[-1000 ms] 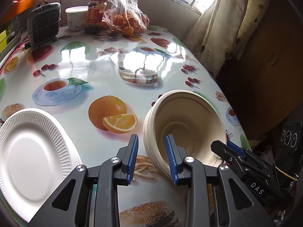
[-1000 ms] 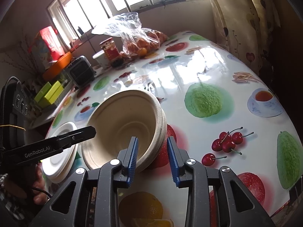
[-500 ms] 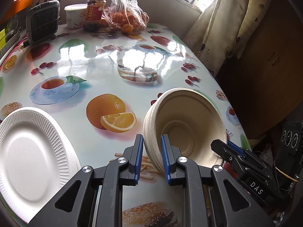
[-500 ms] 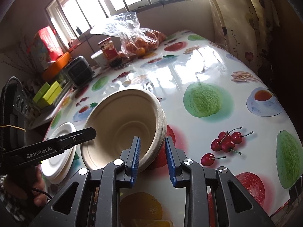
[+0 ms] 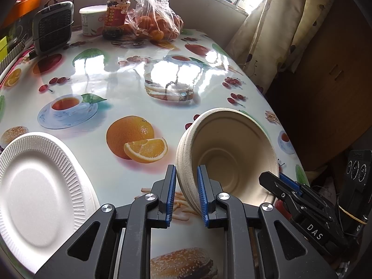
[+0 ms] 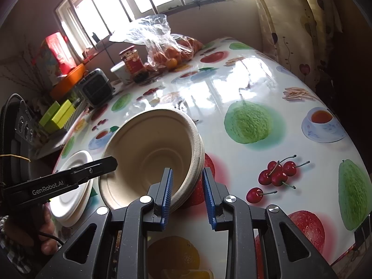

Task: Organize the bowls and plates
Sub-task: 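Carry the nested beige bowls with both tools toward the white plate stack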

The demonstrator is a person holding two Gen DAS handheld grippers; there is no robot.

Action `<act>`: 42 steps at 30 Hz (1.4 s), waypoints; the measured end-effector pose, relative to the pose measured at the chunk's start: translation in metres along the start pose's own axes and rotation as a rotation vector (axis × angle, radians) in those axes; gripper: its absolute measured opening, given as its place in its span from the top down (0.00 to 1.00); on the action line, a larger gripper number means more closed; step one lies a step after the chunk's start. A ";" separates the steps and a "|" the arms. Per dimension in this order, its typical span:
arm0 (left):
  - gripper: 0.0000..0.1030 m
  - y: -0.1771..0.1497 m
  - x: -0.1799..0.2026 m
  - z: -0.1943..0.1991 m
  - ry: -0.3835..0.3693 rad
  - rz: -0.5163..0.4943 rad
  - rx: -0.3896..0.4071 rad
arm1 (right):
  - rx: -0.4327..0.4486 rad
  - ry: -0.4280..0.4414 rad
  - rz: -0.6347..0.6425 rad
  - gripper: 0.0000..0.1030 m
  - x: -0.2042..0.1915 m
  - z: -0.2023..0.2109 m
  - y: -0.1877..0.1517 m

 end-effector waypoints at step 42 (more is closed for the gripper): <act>0.81 -0.012 -0.015 0.051 0.049 0.052 0.100 | 0.024 0.028 0.089 0.76 -0.051 0.014 0.009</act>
Point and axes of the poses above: each gripper's, at about its wrist camera, not at the fingertips, and z roughly against the way its jaws point, x to its right, y to its top, the point moved 5 cm from there along -z, roughly the way its jaws point, and after that the axes turned 15 degrees about -x, right-handed, at the moved point
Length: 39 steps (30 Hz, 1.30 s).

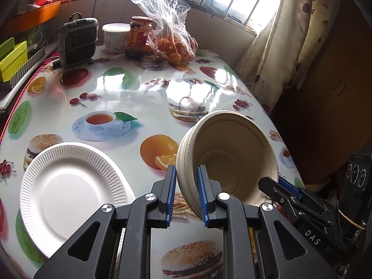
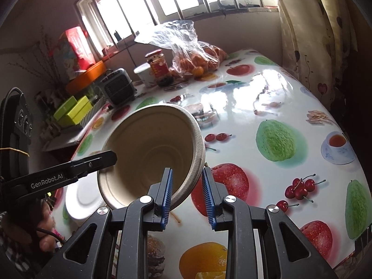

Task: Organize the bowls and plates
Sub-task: 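Carry the nested beige bowls with both tools toward the white plate stack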

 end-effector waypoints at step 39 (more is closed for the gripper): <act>0.81 -0.024 -0.065 0.047 0.066 0.146 0.090 | -0.035 0.083 0.163 0.76 -0.079 -0.016 0.006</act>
Point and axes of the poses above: each gripper's, at about its wrist camera, not at the fingertips, and z roughly against the way its jaws point, x to its right, y to its top, the point moved 5 cm from there along -z, roughly the way its jaws point, and after that the axes turned 15 degrees about -x, right-handed, at the moved point
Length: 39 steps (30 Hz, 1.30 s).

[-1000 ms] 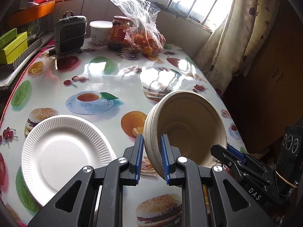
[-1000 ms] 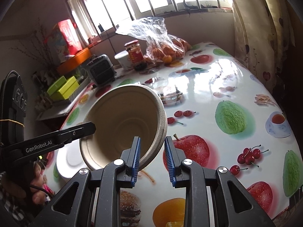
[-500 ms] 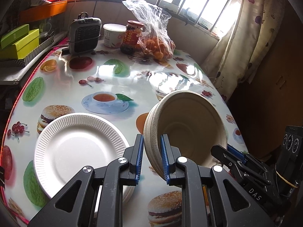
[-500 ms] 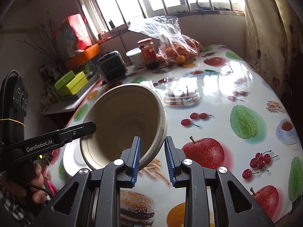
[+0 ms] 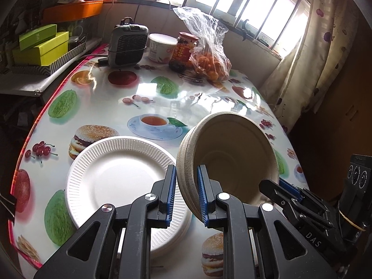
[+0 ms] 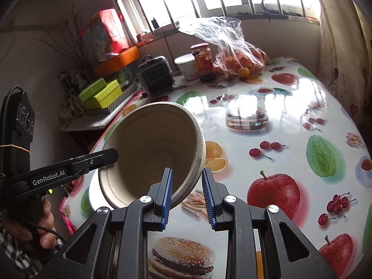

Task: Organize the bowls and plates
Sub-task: 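Carry the nested beige bowls with both tools toward the white plate stack, then lower the nested bowls onto the white plate stack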

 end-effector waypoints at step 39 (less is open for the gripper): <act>0.81 -0.018 -0.101 0.017 0.080 0.175 0.026 | -0.119 0.092 0.132 0.76 -0.082 -0.069 0.015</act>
Point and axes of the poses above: each gripper's, at about its wrist camera, not at the fingertips, and z roughly against the way its jaws point, x to its right, y to its top, the point moved 5 cm from there along -z, roughly the way its jaws point, and after that the axes turned 15 degrees about -x, right-handed, at the moved point
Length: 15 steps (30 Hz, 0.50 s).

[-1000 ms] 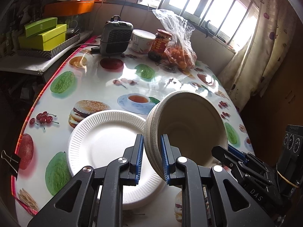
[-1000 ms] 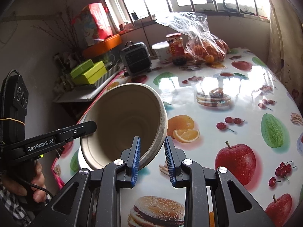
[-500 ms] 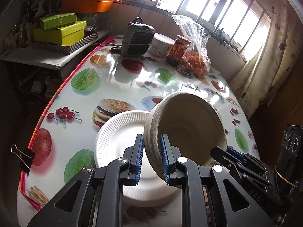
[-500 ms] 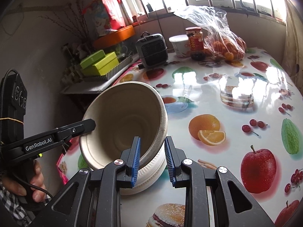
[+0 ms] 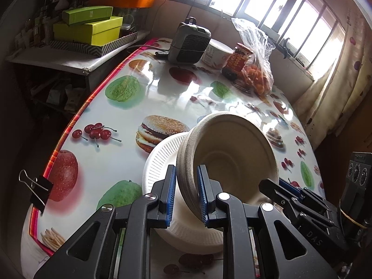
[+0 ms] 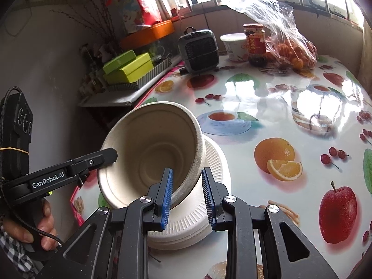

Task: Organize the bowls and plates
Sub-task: 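Lower the nested bowls onto the white plate stack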

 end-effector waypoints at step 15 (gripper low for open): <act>0.81 0.000 -0.010 -0.008 -0.006 0.017 -0.019 | -0.029 0.000 -0.007 0.76 -0.001 -0.013 0.003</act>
Point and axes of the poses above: each gripper's, at about its wrist camera, not at the fingertips, and z roughly against the way its jaws point, x to its right, y to its top, the point moved 5 cm from there along -z, roughly the way its jaws point, and after that the axes turned 15 degrees about -x, right-handed, at the moved point
